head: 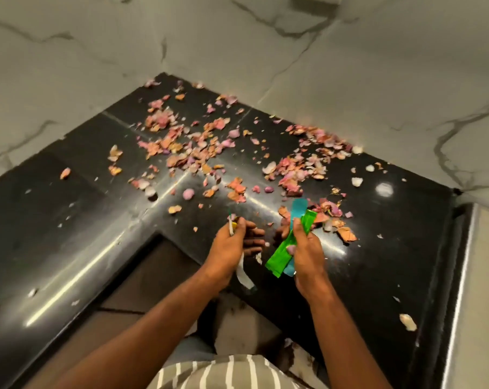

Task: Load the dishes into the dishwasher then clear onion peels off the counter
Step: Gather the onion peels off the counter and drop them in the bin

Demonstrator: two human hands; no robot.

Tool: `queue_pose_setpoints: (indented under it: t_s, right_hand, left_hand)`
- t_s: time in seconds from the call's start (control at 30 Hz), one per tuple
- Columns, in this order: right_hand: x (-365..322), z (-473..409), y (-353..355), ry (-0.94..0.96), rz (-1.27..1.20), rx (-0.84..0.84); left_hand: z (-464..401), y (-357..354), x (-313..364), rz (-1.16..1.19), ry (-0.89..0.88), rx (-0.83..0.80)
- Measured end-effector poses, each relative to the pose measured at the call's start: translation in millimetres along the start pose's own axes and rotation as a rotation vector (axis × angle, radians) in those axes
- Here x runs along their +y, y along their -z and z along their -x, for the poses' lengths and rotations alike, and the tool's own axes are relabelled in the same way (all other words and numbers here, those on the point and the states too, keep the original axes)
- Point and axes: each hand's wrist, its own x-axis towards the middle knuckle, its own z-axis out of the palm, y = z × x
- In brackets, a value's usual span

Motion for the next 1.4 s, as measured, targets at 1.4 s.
queue_pose_setpoints:
  t_s: [1.4]
  right_hand:
    - [507.0, 334.2, -230.8, -0.888, 0.703, -0.759]
  left_hand:
    - [351.9, 377.9, -425.2, 0.486, 0.485, 0.978]
